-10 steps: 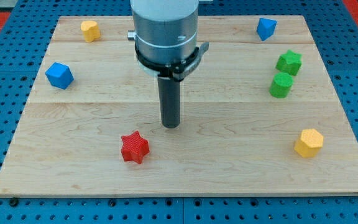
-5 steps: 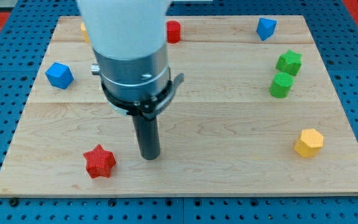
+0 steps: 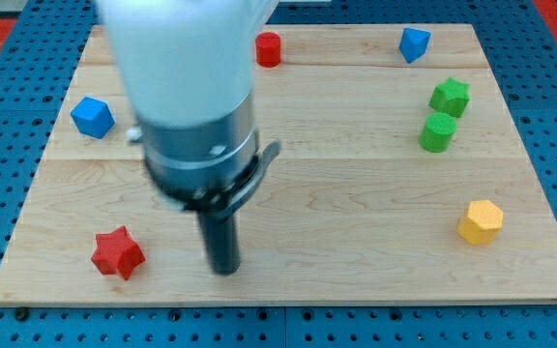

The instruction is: Move the red star towards the bottom left of the board

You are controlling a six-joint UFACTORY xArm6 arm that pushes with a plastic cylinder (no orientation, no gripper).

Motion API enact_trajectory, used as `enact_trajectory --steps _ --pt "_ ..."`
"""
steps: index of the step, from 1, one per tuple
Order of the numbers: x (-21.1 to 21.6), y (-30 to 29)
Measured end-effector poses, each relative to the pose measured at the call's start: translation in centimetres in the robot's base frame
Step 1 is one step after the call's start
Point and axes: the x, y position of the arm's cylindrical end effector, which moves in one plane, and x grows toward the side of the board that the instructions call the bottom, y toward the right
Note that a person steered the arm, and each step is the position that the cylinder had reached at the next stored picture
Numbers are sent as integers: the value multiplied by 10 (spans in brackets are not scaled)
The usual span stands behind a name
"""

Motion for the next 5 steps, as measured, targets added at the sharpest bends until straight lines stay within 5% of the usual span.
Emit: enact_trajectory --steps 2,5 --pt "-20 -119" --pt "-55 -11"
